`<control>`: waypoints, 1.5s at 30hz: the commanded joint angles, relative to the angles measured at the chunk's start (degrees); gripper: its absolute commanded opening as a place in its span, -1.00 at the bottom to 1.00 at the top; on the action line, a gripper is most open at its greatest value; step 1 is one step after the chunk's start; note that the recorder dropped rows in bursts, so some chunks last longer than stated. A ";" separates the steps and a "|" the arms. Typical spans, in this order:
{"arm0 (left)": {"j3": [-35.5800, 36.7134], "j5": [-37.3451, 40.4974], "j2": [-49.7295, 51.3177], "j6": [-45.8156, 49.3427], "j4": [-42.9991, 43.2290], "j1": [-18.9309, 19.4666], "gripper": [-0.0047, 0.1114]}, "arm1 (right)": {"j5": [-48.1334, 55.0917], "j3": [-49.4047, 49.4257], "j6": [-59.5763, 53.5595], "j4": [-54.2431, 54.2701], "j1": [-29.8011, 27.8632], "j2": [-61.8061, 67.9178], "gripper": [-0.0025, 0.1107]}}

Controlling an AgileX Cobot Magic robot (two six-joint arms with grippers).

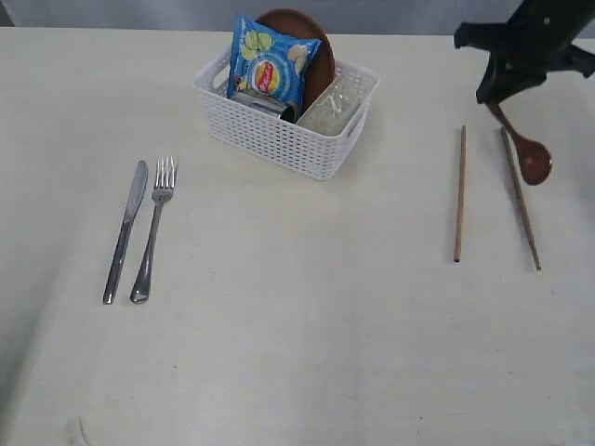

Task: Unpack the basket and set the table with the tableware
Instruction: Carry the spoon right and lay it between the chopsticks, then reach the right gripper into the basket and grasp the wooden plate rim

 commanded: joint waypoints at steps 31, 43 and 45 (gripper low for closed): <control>0.16 -0.36 -0.21 0.02 -0.25 -0.06 -0.92 | -14.30 9.28 -4.00 9.37 -0.30 -4.94 -0.23; 0.16 -0.36 -0.21 0.02 -0.25 -0.06 -0.92 | -1.71 -1.61 -24.55 32.73 8.30 -7.38 -0.23; 0.16 -0.36 -0.21 0.02 -0.25 -0.06 -0.92 | -1.73 -1.61 -25.16 31.97 13.93 -6.31 -0.23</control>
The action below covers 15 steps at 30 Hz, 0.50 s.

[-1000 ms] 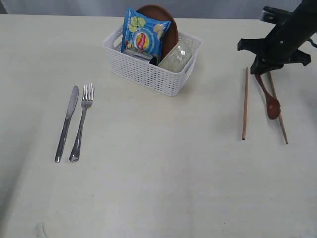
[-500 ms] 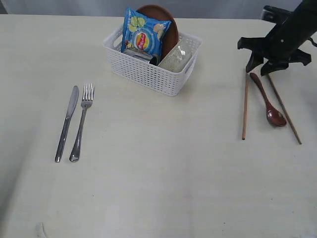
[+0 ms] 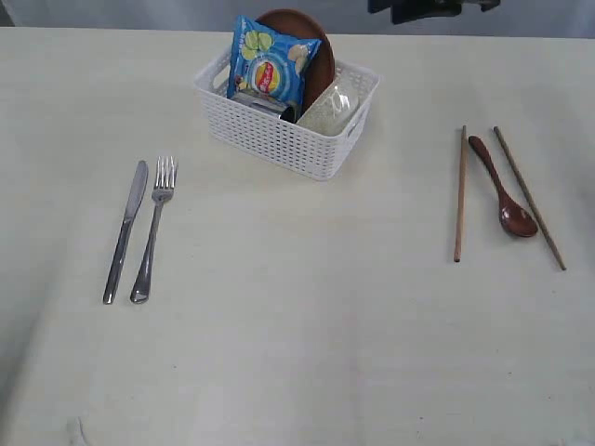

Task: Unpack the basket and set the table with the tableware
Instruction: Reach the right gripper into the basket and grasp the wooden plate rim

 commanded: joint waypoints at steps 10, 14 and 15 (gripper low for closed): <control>0.16 -0.36 -0.21 0.02 -0.39 -0.06 -0.92 | 1.62 -0.40 -3.76 -11.40 23.30 6.24 -0.52; 0.16 -0.36 -0.21 0.02 -0.39 -0.06 -0.92 | 1.62 -0.40 4.62 -20.96 23.87 8.29 -0.52; 0.16 -0.36 -0.21 0.02 -0.39 -0.06 -0.92 | 1.50 -0.40 7.40 -23.82 23.87 8.56 -0.52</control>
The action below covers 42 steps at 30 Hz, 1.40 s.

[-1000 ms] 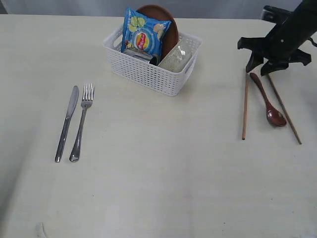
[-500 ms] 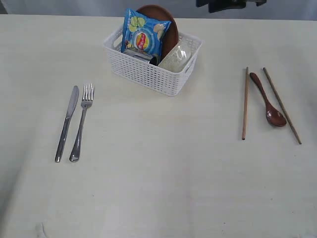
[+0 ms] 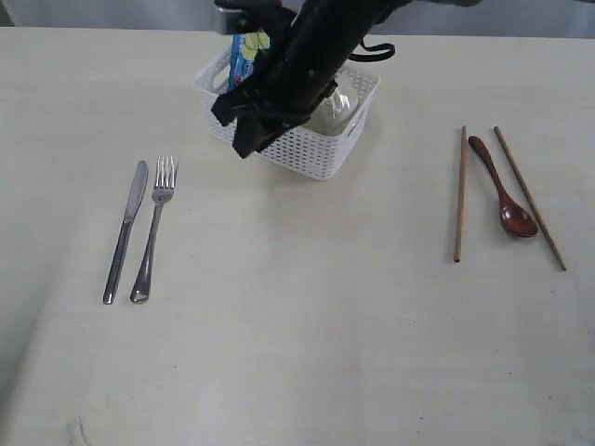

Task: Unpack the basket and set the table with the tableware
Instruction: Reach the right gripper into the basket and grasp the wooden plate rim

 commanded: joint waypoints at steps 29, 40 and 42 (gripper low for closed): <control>0.16 -0.36 -0.21 0.02 -0.29 -0.06 -0.92 | 0.24 -18.27 18.06 -16.16 -6.68 -0.02 -0.23; 0.16 -0.36 -0.21 0.02 -0.29 -0.06 -0.92 | 1.27 -35.57 24.13 -20.94 -6.31 9.87 -0.23; 0.16 -0.36 -0.21 0.02 -0.29 -0.06 -0.92 | 1.05 -37.92 24.01 -20.94 -6.74 12.14 -0.23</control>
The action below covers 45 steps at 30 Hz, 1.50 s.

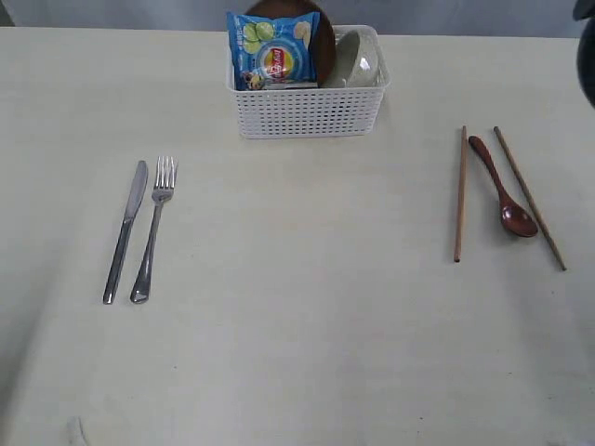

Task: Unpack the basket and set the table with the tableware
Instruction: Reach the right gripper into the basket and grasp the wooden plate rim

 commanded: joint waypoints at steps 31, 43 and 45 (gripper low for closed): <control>0.16 -0.36 -0.21 0.02 -0.29 -0.06 -0.92 | -14.86 -6.95 -34.24 18.15 -7.18 13.15 0.01; 0.16 -0.36 -0.21 0.02 -0.29 -0.06 -0.92 | -18.90 -6.97 -37.18 18.48 -7.41 17.19 -0.34; 0.16 -0.36 -0.21 0.02 -0.29 -0.06 -0.92 | -18.90 -6.97 -37.18 18.48 -7.41 17.48 -0.60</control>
